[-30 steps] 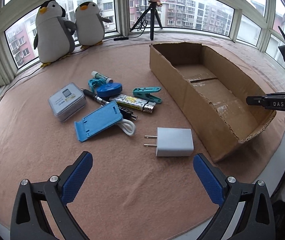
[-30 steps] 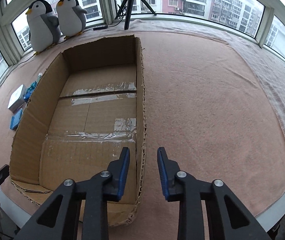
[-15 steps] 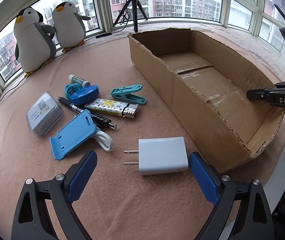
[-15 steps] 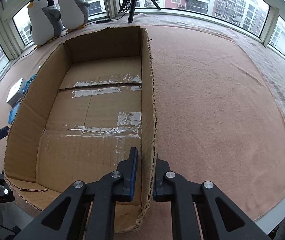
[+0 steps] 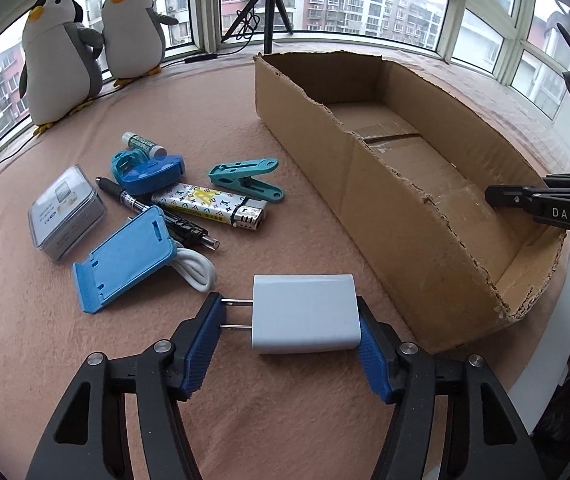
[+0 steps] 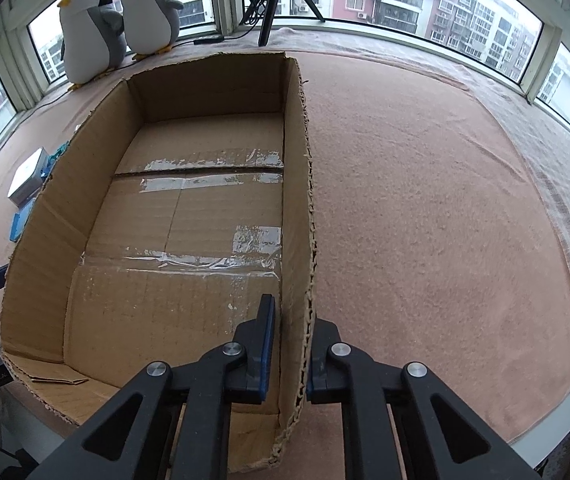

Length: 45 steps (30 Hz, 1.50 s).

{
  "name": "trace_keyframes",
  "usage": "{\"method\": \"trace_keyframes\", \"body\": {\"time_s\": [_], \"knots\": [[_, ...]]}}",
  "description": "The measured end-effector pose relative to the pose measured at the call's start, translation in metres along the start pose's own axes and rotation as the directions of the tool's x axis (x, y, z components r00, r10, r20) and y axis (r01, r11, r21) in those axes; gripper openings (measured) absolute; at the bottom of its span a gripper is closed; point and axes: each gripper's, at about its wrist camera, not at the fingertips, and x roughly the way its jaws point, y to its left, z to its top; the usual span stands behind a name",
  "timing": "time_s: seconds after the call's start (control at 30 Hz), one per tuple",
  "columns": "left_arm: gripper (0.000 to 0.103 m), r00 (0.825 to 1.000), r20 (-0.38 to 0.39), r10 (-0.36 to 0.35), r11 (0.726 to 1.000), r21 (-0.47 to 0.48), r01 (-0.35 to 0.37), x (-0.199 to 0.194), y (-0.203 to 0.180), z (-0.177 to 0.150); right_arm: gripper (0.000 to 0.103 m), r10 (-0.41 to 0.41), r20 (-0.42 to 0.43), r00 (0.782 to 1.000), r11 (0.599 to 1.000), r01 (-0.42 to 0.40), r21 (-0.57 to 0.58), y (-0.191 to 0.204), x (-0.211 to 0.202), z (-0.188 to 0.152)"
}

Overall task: Organize rigid objects
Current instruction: 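Close the left tool on the white charger plug, then carry the plug into the box and open the left tool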

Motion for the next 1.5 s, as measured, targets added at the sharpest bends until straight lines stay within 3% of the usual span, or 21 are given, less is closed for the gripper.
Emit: {"method": "trace_keyframes", "body": {"time_s": [0.23,0.4,0.63,1.0,1.33,1.5], "knots": [[0.066,0.999,0.024,0.022,1.000,-0.016,-0.022,-0.015,0.012,0.000,0.010,-0.006,-0.001,1.000,1.000,0.006,-0.010,0.001,0.001,0.001],[0.066,0.996,0.084,0.026,1.000,-0.005,-0.026,-0.042,0.011,0.012,0.010,-0.006,0.003,1.000,1.000,0.007,-0.007,0.001,0.001,0.001],[0.066,0.987,0.150,-0.050,0.996,0.084,0.038,-0.065,-0.030,0.046,0.010,-0.003,0.007,1.000,1.000,0.003,0.003,0.000,0.001,0.001],[0.066,0.991,0.096,-0.093,0.983,0.170,0.075,-0.030,-0.087,0.065,0.010,0.002,0.008,1.000,1.000,-0.002,0.001,-0.001,0.002,0.000],[0.067,0.993,0.066,-0.095,0.981,0.173,0.082,-0.016,-0.091,0.061,0.010,-0.001,0.008,1.000,1.000,0.001,0.000,0.000,0.002,0.001],[0.077,0.992,0.062,-0.108,0.982,0.165,0.096,-0.019,-0.091,0.062,0.010,-0.005,0.007,1.000,1.000,0.005,-0.003,-0.001,0.003,0.001]]}}
